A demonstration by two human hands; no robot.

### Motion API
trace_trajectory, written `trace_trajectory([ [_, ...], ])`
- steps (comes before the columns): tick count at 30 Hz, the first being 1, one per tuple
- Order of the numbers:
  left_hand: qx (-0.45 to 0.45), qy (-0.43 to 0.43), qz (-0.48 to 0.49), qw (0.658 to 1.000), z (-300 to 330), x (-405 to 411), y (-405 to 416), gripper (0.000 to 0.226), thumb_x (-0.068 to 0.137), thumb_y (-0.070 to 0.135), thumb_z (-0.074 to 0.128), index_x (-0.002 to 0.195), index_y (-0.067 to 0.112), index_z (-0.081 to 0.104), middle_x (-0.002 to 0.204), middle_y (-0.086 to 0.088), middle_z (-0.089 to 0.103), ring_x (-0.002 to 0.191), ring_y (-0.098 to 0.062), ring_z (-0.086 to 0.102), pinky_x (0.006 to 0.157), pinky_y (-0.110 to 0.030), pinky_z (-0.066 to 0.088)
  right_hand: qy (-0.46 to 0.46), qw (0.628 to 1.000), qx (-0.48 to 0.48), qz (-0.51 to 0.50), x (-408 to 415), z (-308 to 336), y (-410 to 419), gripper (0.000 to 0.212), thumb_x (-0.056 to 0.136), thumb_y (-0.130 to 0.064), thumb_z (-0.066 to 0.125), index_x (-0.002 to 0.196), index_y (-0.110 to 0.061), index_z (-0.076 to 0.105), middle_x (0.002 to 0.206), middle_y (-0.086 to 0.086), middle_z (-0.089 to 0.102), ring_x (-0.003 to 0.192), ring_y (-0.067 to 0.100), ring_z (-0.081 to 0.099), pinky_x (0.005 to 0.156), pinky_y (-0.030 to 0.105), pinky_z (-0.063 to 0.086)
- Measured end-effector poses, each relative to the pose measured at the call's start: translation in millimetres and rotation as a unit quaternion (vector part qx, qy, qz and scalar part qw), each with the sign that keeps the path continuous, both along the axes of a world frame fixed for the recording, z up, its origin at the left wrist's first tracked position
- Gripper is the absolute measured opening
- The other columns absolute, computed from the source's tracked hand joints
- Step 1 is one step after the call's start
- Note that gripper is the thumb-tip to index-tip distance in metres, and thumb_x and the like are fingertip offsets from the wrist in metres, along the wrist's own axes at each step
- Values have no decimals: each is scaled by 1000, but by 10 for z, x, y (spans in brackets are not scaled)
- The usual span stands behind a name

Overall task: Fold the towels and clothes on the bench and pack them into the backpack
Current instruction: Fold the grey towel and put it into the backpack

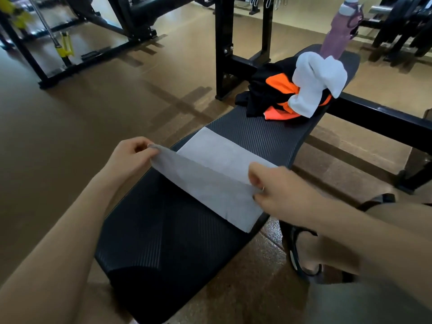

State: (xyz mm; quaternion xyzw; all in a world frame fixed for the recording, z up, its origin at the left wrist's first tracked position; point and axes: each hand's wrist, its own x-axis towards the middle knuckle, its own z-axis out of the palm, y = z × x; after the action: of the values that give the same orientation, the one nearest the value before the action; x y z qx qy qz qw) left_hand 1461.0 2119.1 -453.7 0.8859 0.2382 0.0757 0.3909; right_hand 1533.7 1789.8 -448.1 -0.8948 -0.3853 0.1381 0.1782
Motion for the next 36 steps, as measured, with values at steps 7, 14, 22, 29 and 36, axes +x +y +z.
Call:
trace_trajectory([
  [7, 28, 26, -58, 998, -151, 857, 13, 15, 101, 22, 53, 99, 9, 61, 95, -4, 61, 86, -15, 53, 78, -33, 41, 165, 980, -23, -109, 1033, -272, 20, 11, 83, -11, 69, 86, -19, 62, 88, 1, 66, 81, 20, 66, 76, 40, 59],
  [14, 77, 47, -54, 994, -526, 1463, -168, 16, 102, 27, 50, 96, 12, 56, 86, -6, 59, 75, -10, 50, 70, -30, 40, 280, 945, -136, -101, 1402, -466, 66, 15, 91, -6, 51, 92, -11, 65, 69, 9, 72, 53, 14, 66, 51, 24, 53],
  [22, 129, 85, -78, 985, -748, 1598, -237, 14, 105, 35, 43, 98, 24, 49, 85, 0, 62, 81, -18, 58, 79, -44, 48, 243, 951, -174, -76, 1410, -480, 5, 18, 86, -12, 47, 69, -11, 50, 68, 5, 53, 59, 20, 50, 48, 23, 35],
  [29, 198, 102, -87, 971, -786, 1666, -255, 17, 106, 41, 34, 99, 30, 44, 88, 3, 63, 82, -15, 59, 75, -45, 49, 239, 946, -208, -75, 1409, -438, -23, 23, 90, -15, 47, 67, -14, 46, 71, 4, 47, 61, 18, 45, 49, 24, 32],
  [36, 244, 99, -85, 961, -817, 1687, -291, 22, 108, 41, 29, 96, 27, 40, 82, 0, 59, 78, -22, 56, 68, -40, 39, 264, 941, -194, -78, 1410, -440, -52, 22, 94, -4, 47, 105, 3, 65, 95, 10, 60, 84, 24, 58, 72, 27, 46],
])
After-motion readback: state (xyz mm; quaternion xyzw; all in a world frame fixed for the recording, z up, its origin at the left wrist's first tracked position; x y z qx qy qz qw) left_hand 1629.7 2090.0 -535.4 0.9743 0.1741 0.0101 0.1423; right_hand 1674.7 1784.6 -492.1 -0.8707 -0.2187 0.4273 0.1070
